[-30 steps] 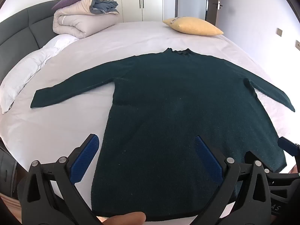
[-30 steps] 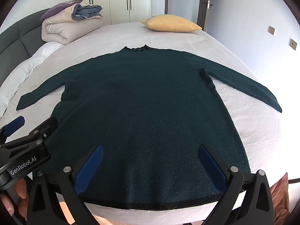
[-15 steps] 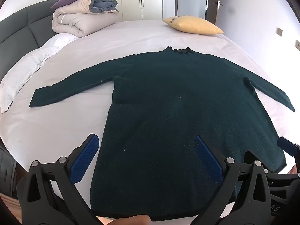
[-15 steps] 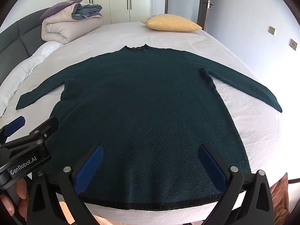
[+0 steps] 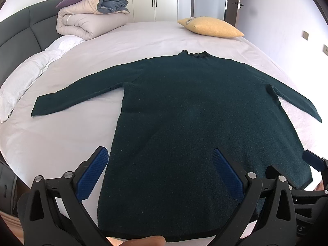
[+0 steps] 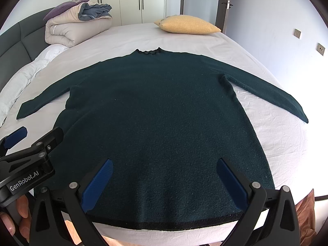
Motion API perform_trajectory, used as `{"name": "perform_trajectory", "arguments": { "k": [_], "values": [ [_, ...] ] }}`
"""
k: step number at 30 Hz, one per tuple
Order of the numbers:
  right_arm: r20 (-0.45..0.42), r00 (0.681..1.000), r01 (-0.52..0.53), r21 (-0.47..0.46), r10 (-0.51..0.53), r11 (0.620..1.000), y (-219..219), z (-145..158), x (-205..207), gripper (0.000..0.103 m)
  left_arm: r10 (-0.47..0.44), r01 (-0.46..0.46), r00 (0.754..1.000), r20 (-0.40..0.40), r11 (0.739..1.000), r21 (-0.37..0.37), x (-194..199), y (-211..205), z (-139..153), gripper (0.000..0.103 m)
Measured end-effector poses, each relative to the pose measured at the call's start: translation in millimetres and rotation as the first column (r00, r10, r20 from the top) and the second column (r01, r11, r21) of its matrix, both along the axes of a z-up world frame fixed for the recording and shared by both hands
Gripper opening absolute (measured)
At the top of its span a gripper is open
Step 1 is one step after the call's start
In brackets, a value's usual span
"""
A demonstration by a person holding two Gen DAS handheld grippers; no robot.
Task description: Fold small clothes
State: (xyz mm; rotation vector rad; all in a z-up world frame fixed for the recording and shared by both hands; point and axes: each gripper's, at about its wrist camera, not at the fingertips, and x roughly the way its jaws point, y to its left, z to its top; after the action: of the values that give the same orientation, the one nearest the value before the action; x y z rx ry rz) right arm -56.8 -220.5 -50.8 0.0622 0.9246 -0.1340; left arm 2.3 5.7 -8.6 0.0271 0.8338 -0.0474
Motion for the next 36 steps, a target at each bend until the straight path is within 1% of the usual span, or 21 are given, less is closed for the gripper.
{"name": "perform_trajectory", "arguments": {
  "k": [36],
  "values": [
    [-0.005,1.0,0.0,0.0,0.0,1.0,-0.3,-6.2,-0.5,0.103,0.001,-0.001,1.0,-0.004,1.0,-0.001,-1.1,-2.2,-3.5,0.103]
  ]
}}
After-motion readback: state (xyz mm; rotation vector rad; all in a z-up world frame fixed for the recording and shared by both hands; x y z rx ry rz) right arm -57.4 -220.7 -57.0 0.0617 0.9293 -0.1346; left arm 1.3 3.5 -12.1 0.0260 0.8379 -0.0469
